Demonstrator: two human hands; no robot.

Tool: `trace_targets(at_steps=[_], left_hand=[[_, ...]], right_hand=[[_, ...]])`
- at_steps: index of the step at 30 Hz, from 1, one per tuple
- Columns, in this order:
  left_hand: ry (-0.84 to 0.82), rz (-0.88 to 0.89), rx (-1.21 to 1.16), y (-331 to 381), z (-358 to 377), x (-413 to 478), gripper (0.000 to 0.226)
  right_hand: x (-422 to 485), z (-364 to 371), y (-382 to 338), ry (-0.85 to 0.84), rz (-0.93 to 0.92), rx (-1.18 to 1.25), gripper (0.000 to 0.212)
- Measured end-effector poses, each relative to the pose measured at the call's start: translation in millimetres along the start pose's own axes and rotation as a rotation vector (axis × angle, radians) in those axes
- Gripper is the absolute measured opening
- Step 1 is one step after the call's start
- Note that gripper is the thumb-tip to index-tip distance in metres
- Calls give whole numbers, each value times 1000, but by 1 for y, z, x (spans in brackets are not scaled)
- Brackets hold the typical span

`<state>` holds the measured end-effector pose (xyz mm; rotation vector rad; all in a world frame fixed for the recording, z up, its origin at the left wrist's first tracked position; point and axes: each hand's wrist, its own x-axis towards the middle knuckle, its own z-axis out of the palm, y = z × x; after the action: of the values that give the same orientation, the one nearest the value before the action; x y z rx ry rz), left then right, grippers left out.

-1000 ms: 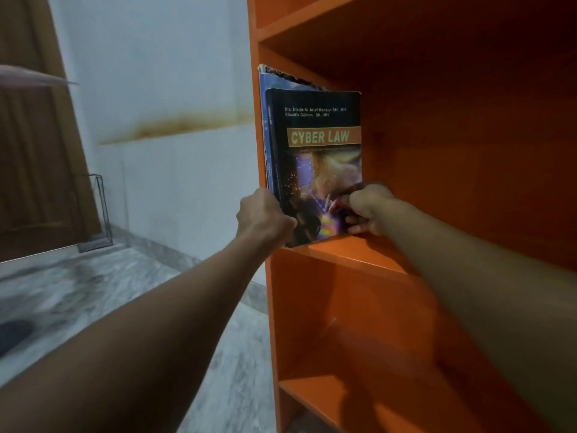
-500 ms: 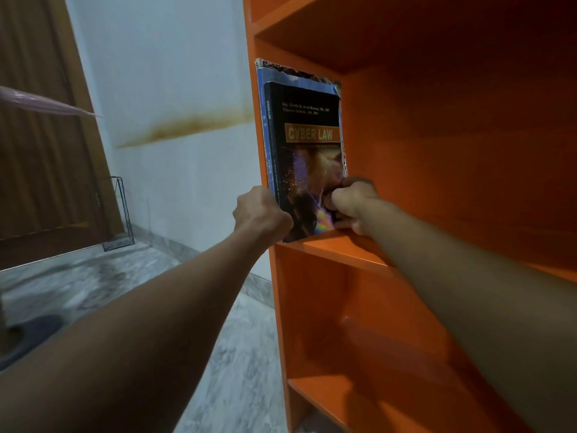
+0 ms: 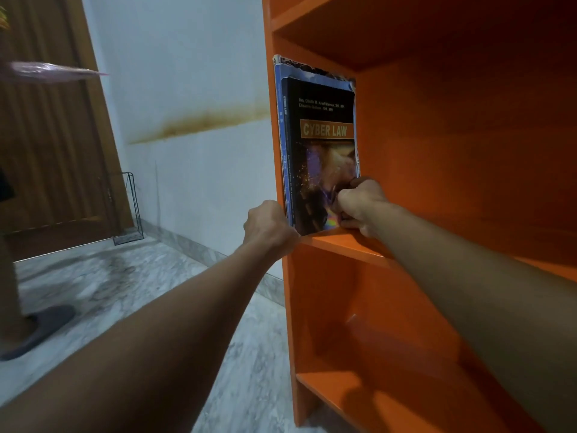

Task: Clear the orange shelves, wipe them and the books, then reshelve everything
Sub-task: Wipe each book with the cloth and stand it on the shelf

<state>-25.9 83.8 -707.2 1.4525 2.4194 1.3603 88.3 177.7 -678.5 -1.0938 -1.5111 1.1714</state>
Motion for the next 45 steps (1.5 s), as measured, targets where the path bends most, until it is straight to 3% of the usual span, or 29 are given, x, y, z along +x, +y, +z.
trace_targets(at_steps=[6,10,16,21,26,32,40,45], left_hand=[[-110,65,67,-10,-5,-9,14],[-197,114,101,-20,-16,-16,11],[-404,188,135,-40,-26,-22,21],[-540,356,153,-64,8,-46,12],[-726,338,171,-77,50,-102,27],[-891,474,225,-73,91,-184,23],[-1071,507,235,-93,123,-270,28],[-1093,505,349,-110,138,-283,23]], right_hand=[[-21,3,-1,-9,-35,-173,16],[-51,10,-5,37,-210,-394,5],[-107,38,5,28,-340,-670,10],[-142,32,59,85,-78,-903,7],[-194,-3,120,20,242,-1098,27],[-277,-42,167,-15,440,-1211,36],[-355,-75,203,-173,596,-1260,41],[-388,-60,245,-359,651,-1092,89]])
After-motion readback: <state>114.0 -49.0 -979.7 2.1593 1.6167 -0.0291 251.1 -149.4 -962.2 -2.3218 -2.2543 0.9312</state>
